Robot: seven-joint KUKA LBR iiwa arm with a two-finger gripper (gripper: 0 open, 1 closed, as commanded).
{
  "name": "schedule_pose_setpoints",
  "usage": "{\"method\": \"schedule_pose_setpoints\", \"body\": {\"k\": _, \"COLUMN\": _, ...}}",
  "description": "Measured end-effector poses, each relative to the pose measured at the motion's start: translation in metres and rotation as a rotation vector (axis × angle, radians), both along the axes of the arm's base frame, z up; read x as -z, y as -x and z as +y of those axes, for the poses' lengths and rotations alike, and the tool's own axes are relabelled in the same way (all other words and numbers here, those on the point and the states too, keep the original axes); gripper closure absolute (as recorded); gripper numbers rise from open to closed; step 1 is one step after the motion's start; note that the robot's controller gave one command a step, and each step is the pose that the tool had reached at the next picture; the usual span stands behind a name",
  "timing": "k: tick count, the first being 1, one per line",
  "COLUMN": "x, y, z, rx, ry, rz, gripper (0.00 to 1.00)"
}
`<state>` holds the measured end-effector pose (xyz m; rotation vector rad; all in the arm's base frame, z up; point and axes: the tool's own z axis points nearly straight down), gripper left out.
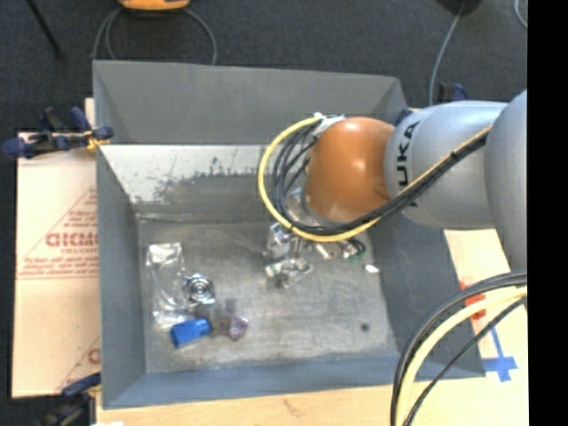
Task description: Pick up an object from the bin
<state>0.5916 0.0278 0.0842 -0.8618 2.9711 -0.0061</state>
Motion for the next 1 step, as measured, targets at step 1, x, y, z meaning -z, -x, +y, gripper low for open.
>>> {"method": "schedule_pose_setpoints", "body": {"k": 1, "x": -0.1393, "y": 0.0079, "z": 0.0176, "rx": -0.073, "ry": 0.011, "rz": 0.035, "gripper": 1.00}}
